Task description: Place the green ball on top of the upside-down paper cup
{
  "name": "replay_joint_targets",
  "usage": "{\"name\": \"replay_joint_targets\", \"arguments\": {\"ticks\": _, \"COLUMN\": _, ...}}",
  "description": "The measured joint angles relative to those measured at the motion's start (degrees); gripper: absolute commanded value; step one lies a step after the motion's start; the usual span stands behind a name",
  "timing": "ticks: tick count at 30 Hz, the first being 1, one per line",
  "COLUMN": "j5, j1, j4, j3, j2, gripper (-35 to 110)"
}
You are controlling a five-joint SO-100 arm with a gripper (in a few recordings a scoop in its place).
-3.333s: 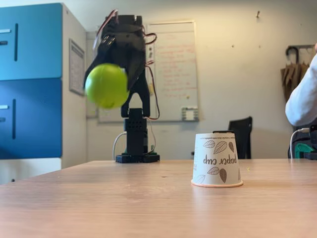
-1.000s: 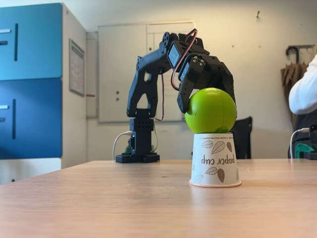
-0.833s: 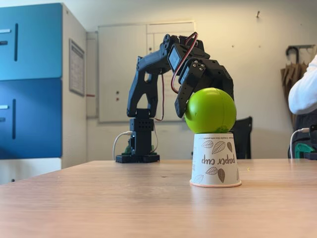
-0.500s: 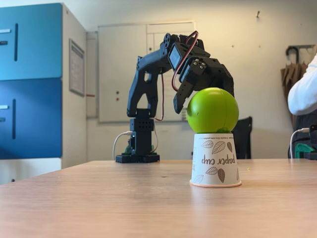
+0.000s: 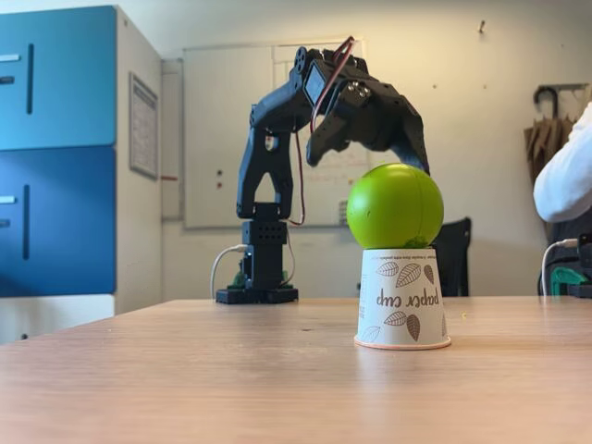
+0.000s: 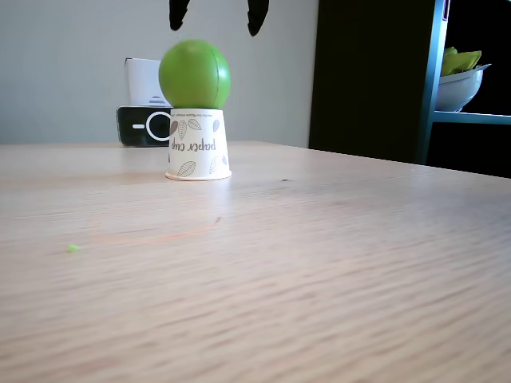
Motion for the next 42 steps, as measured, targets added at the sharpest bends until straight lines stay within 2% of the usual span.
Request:
{"name": "replay_joint_targets", "arguments": {"ticks": 6, "j5": -0.3, "j1": 3.1, "j4": -2.2, "j3": 14.6, "j2": 16.7, "gripper": 35}}
{"name": "replay_joint_targets", "arguments": {"ticks": 16, "j5": -0.3, "j1": 17.2, "j4": -2.8, "j3": 49.8, "j2": 51.3, "gripper": 0}}
{"name": "replay_joint_targets", "arguments": {"ticks": 24, "j5": -0.3, "j1": 27.4, "j4": 6.7, "j3": 73.2, "j2": 72.5, "gripper": 0}}
{"name": "replay_joint_targets", "arguments": {"ticks": 32, "j5": -0.3, "j1": 26.7, "j4": 8.3, "j3": 96.7, "j2": 93.3, "gripper": 0}}
{"name": "replay_joint_targets", "arguments": {"ticks": 37, "j5": -0.4, "j1": 24.5, "j4": 10.6, "j3": 103.2, "j2": 100.5, "gripper": 0}}
{"name": "replay_joint_targets", "arguments": {"ticks": 42, "j5": -1.4, "j1": 24.2, "j4": 22.3, "j3": 103.6, "j2": 106.2, "gripper": 0}}
